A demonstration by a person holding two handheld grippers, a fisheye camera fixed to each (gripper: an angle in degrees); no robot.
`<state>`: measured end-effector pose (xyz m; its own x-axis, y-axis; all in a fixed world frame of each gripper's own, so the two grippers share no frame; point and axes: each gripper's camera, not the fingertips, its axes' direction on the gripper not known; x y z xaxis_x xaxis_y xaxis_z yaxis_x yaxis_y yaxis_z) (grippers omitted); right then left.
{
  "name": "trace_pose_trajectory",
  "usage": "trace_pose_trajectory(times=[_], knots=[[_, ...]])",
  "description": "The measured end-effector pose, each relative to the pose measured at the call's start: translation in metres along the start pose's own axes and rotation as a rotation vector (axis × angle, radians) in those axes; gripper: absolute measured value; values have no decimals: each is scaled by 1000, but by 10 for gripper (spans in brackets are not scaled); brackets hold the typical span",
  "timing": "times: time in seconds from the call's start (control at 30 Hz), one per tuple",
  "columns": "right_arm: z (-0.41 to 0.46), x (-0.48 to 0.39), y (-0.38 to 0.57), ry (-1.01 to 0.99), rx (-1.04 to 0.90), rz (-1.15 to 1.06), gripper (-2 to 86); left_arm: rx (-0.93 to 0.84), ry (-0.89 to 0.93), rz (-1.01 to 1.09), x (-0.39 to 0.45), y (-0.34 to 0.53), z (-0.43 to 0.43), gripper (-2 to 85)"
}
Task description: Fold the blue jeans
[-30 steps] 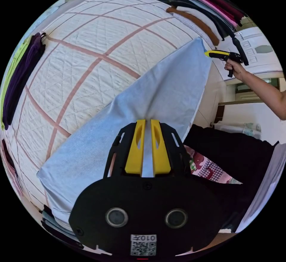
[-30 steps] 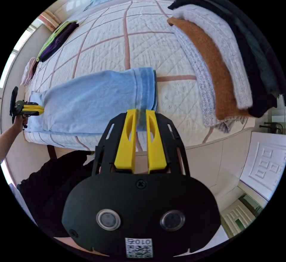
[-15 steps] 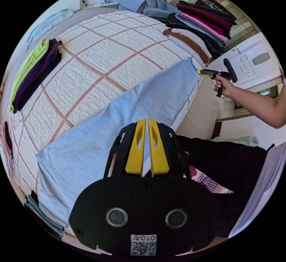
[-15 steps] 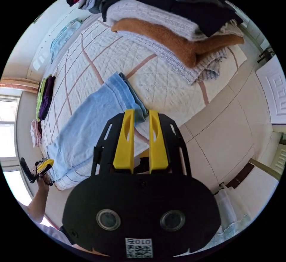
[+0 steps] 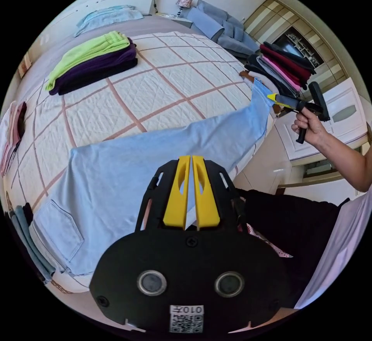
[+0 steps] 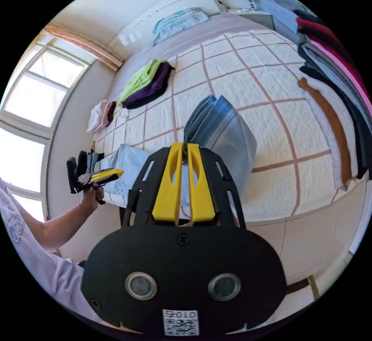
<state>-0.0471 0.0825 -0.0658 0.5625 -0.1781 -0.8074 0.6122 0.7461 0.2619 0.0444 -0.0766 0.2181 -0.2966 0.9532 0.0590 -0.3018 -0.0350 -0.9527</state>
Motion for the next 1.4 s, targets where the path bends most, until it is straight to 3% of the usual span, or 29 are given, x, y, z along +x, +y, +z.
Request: trace_pose_trajectory(times=[0.13, 0.2, 0.3, 0.4, 0.53, 0.7, 0.83, 0.9, 0.97, 1.13, 1.4], knots=[[69, -103, -6, -113, -77, -246, 42, 61, -34, -158, -55, 38, -70, -1], [143, -144, 2, -118, -185, -342, 43, 75, -48, -222, -78, 58, -98, -1], [231, -162, 13, -59, -369, -334, 44, 69, -91, -305, -108, 89, -139, 0], [266, -168, 18, 26, -423, -333, 45, 74, -115, -367, -127, 115, -177, 2], [266, -161, 19, -48, -424, -332, 47, 87, -101, -470, -146, 144, -209, 12], [237, -177, 25, -81, -428, -544, 36, 131, -98, -703, -165, 170, -230, 49], [245, -159, 20, 61, -455, -544, 26, 251, -143, -1000, -188, 204, -255, 83], [273, -137, 17, 104, -573, -536, 21, 344, -156, -1116, -199, 222, -265, 94], [276, -125, 15, 41, -524, -547, 18, 451, -103, -1247, -217, 241, -270, 104], [266, -126, 1, 25, -584, -544, 21, 508, -106, -1275, -233, 233, -274, 112], [229, -124, -24, 46, -500, -529, 25, 470, -149, -1251, -206, 202, -281, 80]])
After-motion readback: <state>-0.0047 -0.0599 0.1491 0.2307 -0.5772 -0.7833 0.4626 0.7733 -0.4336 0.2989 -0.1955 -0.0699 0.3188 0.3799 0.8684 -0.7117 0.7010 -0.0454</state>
